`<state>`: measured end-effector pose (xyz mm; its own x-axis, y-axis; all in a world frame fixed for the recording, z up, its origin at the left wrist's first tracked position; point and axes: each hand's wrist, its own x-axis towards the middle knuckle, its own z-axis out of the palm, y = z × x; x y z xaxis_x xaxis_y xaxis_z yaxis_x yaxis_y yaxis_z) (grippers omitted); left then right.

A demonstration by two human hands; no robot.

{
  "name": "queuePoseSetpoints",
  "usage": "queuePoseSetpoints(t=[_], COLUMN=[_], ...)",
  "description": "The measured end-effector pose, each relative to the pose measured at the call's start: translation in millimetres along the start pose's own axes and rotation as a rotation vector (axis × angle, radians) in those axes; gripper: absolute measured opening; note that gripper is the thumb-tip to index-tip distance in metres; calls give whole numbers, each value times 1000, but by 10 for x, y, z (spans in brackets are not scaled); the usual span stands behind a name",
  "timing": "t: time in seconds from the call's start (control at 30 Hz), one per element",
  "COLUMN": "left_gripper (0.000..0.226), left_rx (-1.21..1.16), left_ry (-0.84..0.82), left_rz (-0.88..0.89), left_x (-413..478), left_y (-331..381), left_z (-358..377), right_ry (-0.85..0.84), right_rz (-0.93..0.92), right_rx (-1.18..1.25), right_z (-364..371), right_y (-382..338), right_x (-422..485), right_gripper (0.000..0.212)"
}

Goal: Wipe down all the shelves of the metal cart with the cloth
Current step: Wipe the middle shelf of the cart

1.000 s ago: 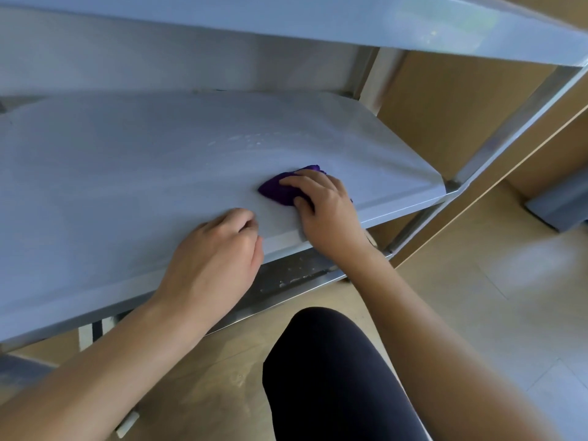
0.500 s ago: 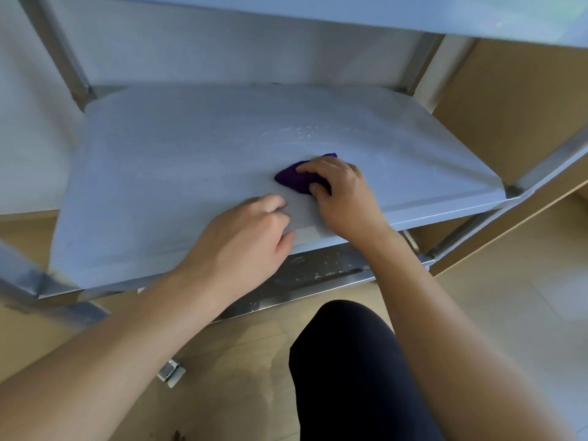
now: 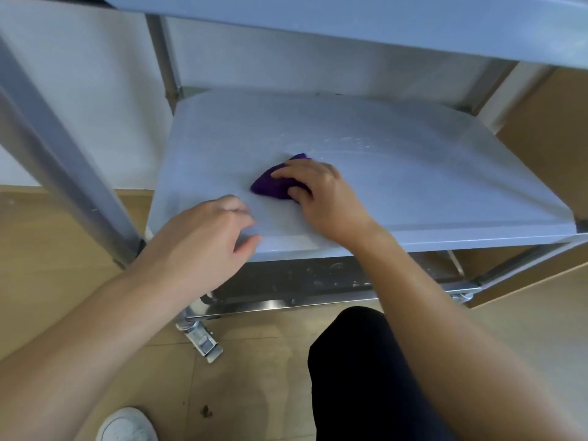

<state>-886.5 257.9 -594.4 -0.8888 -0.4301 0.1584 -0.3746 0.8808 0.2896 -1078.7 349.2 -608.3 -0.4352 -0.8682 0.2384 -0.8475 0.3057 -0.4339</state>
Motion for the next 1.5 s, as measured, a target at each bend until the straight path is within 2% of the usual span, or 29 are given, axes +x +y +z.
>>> queuePoseSetpoints(t=[0.17, 0.23, 0.3, 0.4, 0.57, 0.63, 0.77, 0.8, 0.93, 1.1, 1.17, 1.3, 1.37, 1.43, 1.5], left_gripper=[40, 48, 54, 48, 41, 40, 38, 38, 37, 40, 42, 42, 42, 43, 44], left_rx=[-17, -31, -37, 4, 28, 29, 17, 15, 1, -22, -44, -73, -90, -96, -94], left_ry=[7, -11, -30, -15, 39, 60, 70, 65, 72, 57, 58, 58, 52, 44, 50], left_rz=[11, 17, 24, 43, 21, 21, 12, 8, -7, -2, -10, -9, -10, -6, 4], left_x=[-62, -77, -93, -111, -117, -115, -102, -98, -73, -9, 12, 35, 41, 43, 39], left_y=[-47, -74, -89, -64, 3, 11, -4, -17, -62, -154, -187, -225, -247, -260, -263], left_z=[32, 33, 36, 46, 61, 77, 96, 97, 90, 74, 73, 86, 87, 89, 94], right_ry=[113, 123, 123, 100, 29, 60, 99, 92, 51, -5, 23, 131, 139, 126, 65], right_rz=[217, 242, 162, 1, -31, 23, 260, 241, -21, -54, -5, 344, 417, 309, 84], right_rx=[-75, -89, -72, 9, 20, -54, -81, -86, -35, 33, -2, -45, -71, -103, -88], right_z=[-218, -161, -46, 189, 206, 94, -59, -36, 263, 283, 158, -14, 39, 175, 365], right_y=[394, 332, 123, -247, -151, 78, 334, 272, -209, -179, 60, 489, 453, 233, -50], right_x=[118, 117, 99, 62, 206, 328, 478, 476, 349, 492, 639, 842, 904, 930, 943], right_gripper=[39, 41, 42, 41, 41, 42, 43, 44, 45, 43, 42, 43, 45, 46, 45])
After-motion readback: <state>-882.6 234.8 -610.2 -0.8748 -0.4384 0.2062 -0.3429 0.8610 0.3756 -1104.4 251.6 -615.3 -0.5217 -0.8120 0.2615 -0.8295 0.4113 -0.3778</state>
